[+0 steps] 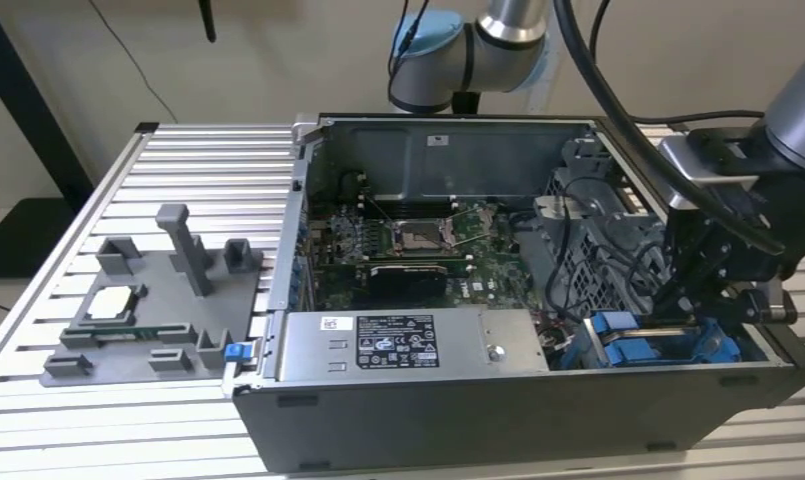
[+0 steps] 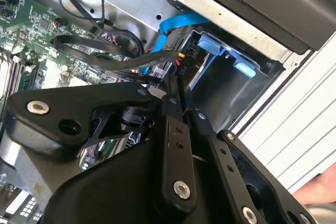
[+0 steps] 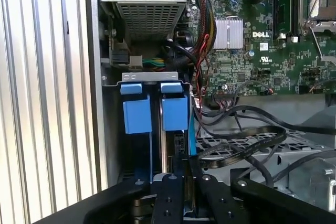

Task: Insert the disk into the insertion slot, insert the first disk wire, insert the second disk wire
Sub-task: 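Insert the second disk wire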

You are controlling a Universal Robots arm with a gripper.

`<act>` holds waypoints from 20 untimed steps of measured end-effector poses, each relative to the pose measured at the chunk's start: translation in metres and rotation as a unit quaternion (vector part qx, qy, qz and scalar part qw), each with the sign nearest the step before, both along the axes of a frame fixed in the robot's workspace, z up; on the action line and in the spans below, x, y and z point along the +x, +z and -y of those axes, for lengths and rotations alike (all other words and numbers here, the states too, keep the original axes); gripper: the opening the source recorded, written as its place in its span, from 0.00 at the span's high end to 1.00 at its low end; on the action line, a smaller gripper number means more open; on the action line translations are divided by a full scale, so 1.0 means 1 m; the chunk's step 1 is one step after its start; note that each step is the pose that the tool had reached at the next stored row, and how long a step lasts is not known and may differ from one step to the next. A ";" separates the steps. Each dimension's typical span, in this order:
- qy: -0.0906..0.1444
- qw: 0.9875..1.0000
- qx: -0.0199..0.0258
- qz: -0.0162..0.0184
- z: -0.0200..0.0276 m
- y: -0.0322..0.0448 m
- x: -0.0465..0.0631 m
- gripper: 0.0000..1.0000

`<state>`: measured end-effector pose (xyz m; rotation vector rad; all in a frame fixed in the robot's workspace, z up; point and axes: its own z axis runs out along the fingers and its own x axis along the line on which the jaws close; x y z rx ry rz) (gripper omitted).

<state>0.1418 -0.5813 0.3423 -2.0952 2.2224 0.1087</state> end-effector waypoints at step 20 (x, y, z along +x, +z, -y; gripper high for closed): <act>0.000 1.000 -0.002 0.003 -0.0004 0.0288 -0.001 0.00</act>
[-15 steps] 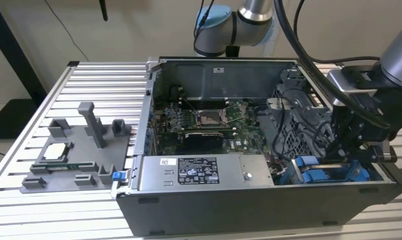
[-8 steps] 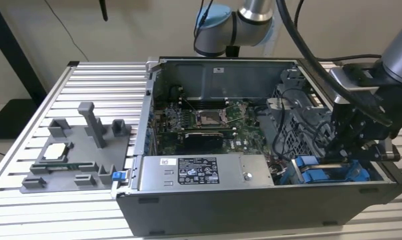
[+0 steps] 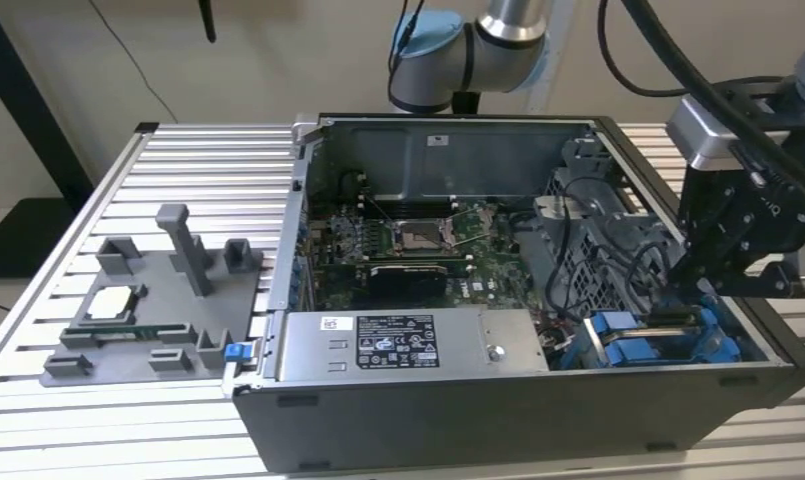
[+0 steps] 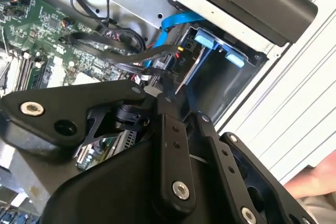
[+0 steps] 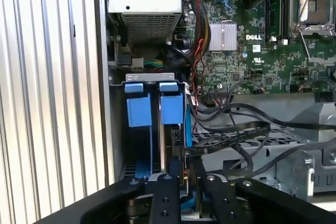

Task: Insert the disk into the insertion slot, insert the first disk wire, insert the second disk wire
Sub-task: 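Insert the second disk wire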

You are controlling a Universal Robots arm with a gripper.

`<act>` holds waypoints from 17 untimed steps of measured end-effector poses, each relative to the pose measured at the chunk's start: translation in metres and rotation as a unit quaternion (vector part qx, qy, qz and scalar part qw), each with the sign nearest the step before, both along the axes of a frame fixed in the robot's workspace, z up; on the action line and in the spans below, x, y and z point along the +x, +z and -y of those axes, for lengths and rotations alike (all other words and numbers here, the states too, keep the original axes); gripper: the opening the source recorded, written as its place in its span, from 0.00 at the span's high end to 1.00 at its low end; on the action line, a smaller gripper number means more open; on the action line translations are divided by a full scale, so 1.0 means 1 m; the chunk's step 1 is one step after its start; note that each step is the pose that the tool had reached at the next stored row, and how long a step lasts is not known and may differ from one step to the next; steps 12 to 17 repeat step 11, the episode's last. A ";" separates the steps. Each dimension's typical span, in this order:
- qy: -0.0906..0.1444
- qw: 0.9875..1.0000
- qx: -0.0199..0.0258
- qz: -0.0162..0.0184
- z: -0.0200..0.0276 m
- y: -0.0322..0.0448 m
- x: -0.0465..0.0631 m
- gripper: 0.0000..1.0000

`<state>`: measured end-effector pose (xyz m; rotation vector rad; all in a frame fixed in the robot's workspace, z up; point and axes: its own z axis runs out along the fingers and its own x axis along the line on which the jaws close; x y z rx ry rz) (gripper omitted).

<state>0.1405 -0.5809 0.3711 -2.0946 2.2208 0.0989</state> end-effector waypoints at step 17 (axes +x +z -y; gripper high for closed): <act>0.000 1.000 0.000 0.000 0.0000 0.0051 0.000 0.00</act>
